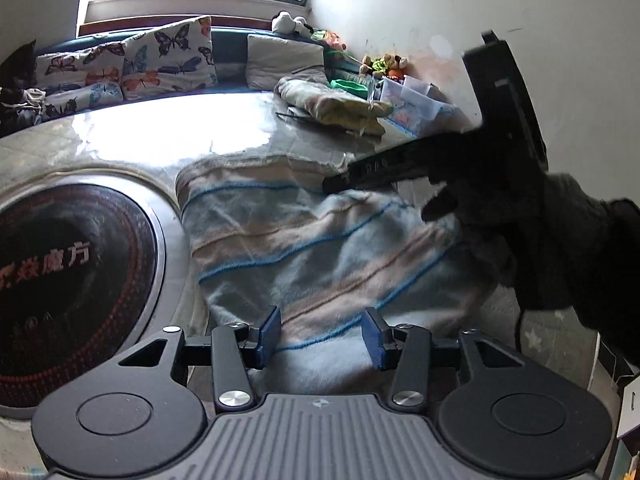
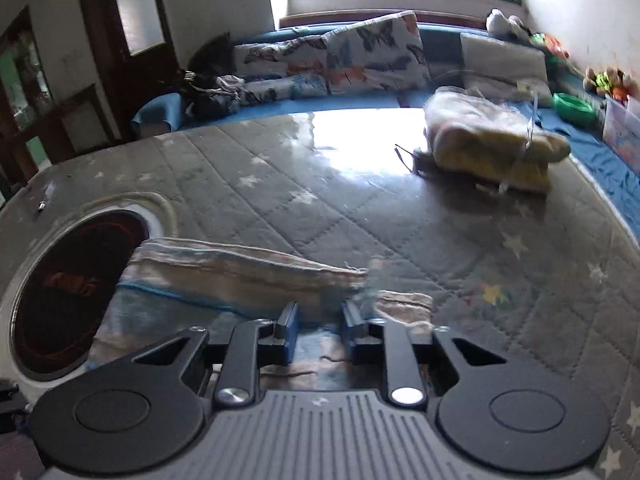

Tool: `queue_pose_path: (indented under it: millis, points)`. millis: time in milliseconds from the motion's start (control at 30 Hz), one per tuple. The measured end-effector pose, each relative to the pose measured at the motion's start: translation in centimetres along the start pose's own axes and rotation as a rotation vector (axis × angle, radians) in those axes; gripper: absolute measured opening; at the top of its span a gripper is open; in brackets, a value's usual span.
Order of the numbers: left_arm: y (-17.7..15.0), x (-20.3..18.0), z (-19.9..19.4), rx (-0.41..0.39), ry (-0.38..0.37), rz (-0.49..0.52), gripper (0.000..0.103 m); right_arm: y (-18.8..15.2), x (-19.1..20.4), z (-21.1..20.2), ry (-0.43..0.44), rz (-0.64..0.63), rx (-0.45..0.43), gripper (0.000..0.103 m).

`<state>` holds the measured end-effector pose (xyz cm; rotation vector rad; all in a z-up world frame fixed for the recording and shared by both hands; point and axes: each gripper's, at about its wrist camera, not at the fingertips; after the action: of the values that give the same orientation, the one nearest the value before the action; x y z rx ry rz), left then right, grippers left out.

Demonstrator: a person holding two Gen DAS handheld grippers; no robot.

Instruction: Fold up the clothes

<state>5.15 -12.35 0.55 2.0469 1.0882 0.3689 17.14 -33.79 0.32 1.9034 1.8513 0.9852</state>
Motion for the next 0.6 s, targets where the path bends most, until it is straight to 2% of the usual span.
queue_pose_path:
  millis: [67,200,300,433,600]
  points:
    - [-0.1,0.1,0.0,-0.004,-0.004,0.003,0.048,0.2,-0.2,-0.1,-0.005,0.011,-0.003,0.011]
    - [0.2,0.5,-0.6,-0.017,-0.017,-0.009,0.048,0.4,0.4,-1.2,-0.023,-0.003,-0.029,0.014]
    - [1.5,1.3,-1.1,-0.05,0.005,-0.008,0.048,0.6,1.5,-2.2,0.022,-0.029,-0.04,0.015]
    - [4.1,4.0,0.0,-0.069,0.046,-0.08,0.047,0.9,2.7,-1.6,0.046,-0.039,-0.035,0.016]
    - [6.7,7.3,2.3,-0.07,0.055,-0.164,0.034,1.2,3.3,-0.3,0.064,-0.03,-0.023,0.016]
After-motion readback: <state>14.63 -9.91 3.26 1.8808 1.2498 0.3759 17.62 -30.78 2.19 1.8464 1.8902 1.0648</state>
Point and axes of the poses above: each gripper's, at about its wrist camera, not at the fingertips, and z roughly the way its jaws point, x to its left, y to its top, and after that the axes turned 11 degrees about z, right-handed
